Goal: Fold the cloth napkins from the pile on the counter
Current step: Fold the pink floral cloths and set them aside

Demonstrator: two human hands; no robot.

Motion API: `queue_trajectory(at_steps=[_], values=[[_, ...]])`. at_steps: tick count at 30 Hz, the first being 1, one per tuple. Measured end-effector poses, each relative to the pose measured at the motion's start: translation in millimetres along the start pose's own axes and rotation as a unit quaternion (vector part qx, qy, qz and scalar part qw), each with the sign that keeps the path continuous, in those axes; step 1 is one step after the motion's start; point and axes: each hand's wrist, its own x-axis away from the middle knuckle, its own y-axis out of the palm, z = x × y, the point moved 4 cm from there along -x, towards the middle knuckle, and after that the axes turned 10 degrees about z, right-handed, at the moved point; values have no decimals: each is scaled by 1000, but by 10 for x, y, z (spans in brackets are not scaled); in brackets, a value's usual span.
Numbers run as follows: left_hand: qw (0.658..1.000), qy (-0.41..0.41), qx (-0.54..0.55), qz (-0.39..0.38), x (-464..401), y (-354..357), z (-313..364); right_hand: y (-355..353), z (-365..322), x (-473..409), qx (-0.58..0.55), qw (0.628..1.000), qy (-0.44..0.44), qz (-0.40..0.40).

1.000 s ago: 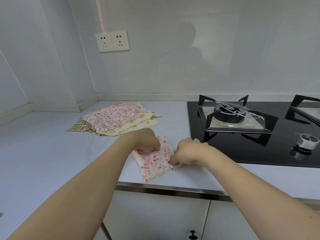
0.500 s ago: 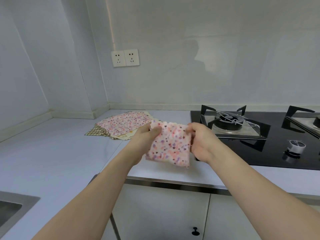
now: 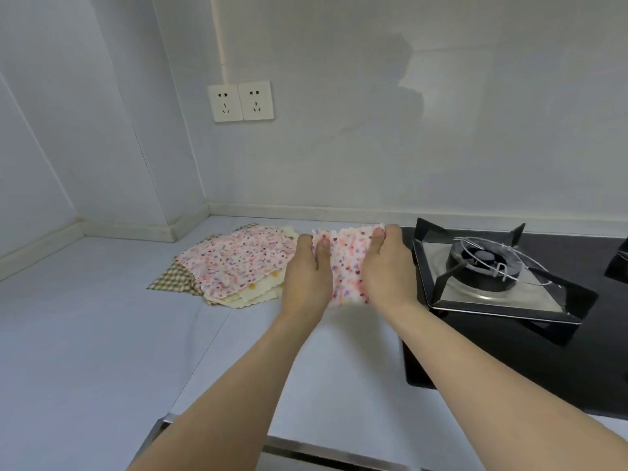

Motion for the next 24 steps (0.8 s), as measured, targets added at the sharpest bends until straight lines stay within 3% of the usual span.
queue_trajectory(at_steps=[4,9,15,24], values=[[998,-26,-46,-34,-284,135,232,-15,-133,-447,41,999,21,-28],[994,-57,-46,-78,-584,105,1033,-501,-627,-880,38,995,72,-49],[991,-58,8,-120,-675,173,2036,-1208,-1045,-1368,18,992,121,-14],[989,-11,4,-147,-393,1061,2939,-2257,-635,-2042,-20,990,135,22]])
